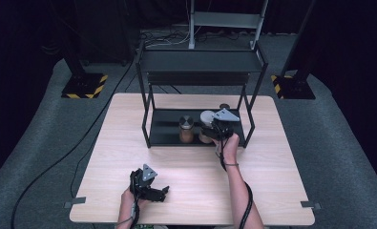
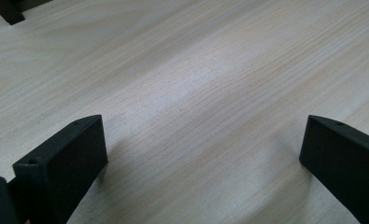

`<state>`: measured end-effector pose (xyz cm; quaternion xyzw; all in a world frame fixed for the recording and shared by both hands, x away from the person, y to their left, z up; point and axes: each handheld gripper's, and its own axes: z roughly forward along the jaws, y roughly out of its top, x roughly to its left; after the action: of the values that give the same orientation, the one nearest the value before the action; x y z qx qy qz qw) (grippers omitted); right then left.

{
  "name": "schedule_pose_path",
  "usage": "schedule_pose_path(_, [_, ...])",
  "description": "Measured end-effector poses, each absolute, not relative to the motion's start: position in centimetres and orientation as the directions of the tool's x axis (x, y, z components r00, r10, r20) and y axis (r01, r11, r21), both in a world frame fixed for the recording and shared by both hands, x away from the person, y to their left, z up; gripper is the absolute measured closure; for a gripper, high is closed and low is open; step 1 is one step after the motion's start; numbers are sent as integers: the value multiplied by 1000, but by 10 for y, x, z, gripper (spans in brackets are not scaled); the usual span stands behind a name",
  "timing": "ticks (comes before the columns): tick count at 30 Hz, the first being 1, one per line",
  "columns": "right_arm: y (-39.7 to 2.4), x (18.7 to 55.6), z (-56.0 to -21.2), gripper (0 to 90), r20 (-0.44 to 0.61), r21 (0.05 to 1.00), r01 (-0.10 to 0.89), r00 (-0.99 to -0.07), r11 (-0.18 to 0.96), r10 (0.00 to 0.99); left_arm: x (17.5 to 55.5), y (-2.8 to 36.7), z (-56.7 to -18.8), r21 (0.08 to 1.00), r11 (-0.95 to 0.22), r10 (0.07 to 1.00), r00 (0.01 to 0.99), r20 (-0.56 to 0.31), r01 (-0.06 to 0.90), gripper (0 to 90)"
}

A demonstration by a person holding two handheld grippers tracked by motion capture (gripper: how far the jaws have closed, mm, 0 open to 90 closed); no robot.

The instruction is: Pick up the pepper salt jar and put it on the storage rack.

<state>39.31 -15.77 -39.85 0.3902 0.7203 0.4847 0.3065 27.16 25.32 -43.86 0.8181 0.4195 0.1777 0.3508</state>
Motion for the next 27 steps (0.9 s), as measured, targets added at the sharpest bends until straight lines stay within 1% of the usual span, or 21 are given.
schedule_pose_path(16, [-157, 395, -406, 329, -30, 945, 265, -508, 190, 861, 272, 253, -439, 723, -402, 811, 585, -4, 562, 3])
schedule_pose_path(27, [-158, 396, -405, 329, -24, 944, 272, -512, 189, 859, 271, 253, -439, 723, -402, 811, 585, -3, 561, 3])
